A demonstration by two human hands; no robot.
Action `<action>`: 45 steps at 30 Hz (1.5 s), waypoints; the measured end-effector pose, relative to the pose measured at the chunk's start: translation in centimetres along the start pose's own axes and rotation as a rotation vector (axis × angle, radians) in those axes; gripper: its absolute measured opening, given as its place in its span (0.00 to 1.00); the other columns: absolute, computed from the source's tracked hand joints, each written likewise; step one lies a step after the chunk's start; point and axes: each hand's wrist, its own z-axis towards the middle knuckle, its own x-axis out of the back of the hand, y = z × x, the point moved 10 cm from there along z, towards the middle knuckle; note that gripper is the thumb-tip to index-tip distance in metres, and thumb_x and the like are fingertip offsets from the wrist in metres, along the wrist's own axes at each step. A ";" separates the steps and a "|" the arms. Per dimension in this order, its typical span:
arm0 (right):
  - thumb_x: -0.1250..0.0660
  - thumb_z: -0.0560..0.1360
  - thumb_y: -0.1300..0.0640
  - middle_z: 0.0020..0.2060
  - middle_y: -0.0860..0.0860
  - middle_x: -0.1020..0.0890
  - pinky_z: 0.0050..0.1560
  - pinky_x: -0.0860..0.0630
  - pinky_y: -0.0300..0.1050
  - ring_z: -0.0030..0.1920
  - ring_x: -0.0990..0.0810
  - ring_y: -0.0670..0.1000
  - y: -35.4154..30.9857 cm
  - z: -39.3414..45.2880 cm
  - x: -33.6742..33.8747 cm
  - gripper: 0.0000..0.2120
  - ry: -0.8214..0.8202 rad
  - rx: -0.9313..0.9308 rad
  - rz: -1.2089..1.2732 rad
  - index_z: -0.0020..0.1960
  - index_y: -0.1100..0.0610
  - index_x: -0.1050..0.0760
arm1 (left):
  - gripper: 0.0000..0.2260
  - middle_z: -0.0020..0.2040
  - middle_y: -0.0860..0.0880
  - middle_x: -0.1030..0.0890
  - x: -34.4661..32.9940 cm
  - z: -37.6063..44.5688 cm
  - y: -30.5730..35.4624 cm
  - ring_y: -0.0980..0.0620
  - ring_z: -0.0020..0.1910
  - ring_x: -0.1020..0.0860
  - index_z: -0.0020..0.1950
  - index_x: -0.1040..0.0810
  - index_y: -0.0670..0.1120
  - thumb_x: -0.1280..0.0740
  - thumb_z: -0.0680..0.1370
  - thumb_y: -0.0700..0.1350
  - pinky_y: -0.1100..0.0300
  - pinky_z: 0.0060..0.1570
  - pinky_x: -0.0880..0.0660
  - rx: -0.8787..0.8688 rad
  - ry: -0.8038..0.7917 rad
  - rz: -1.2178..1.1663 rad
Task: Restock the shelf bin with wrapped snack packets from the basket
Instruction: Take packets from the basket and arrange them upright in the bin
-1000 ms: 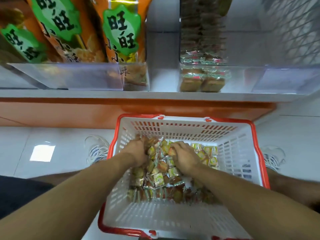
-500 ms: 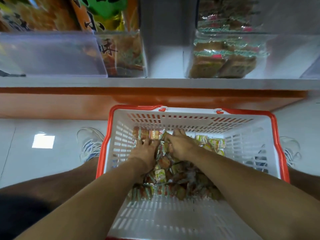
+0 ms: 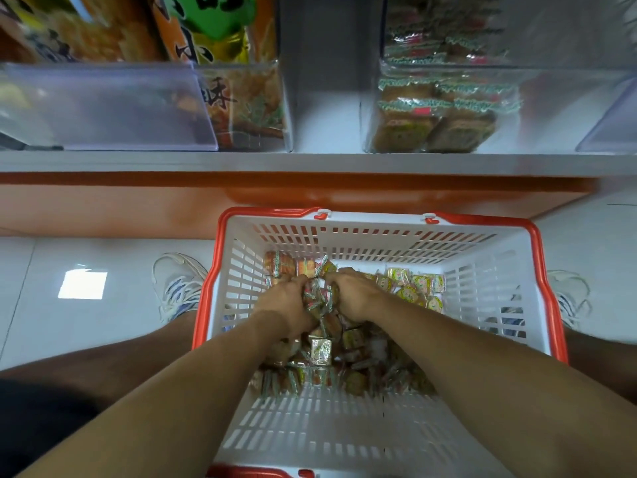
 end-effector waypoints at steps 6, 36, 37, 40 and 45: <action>0.32 0.73 0.68 0.60 0.55 0.26 0.53 0.30 0.45 0.60 0.25 0.58 -0.1 -0.2 1.1 0.20 0.068 0.028 0.063 0.61 0.51 0.24 | 0.16 0.48 0.50 0.23 0.3 -0.4 -0.3 0.51 0.40 0.24 0.53 0.28 0.53 0.24 0.74 0.44 0.60 0.34 0.30 0.004 0.067 -0.184; 0.27 0.77 0.54 0.27 0.42 0.24 0.32 0.20 0.44 0.27 0.26 0.43 -8.5 -28.9 23.5 0.09 -0.225 0.309 0.083 0.44 0.49 0.27 | 0.13 0.39 0.46 0.17 16.3 -15.8 14.2 0.50 0.32 0.20 0.58 0.24 0.43 0.29 0.75 0.45 0.58 0.26 0.20 -0.398 -0.424 -0.699; 0.26 0.77 0.54 0.31 0.42 0.22 0.34 0.22 0.41 0.30 0.25 0.42 -8.9 -30.4 25.2 0.07 -0.174 0.366 0.129 0.45 0.49 0.25 | 0.17 0.40 0.46 0.17 17.8 -17.2 14.9 0.50 0.32 0.20 0.60 0.23 0.43 0.30 0.73 0.45 0.58 0.27 0.20 -0.439 -0.410 -0.728; 0.26 0.75 0.52 0.43 0.46 0.16 0.43 0.27 0.36 0.43 0.21 0.41 -9.8 -33.0 28.5 0.06 -0.009 0.518 0.285 0.50 0.52 0.20 | 0.21 0.48 0.40 0.15 22.0 -20.1 16.4 0.48 0.37 0.17 0.61 0.19 0.49 0.31 0.67 0.44 0.56 0.29 0.19 -0.536 -0.346 -0.904; 0.27 0.74 0.51 0.45 0.45 0.15 0.39 0.26 0.32 0.42 0.21 0.40 -10.1 -33.4 30.5 0.10 0.176 0.595 0.492 0.51 0.56 0.21 | 0.24 0.61 0.46 0.16 25.6 -21.1 16.8 0.45 0.47 0.16 0.58 0.15 0.52 0.32 0.64 0.39 0.50 0.39 0.17 -0.611 -0.269 -1.226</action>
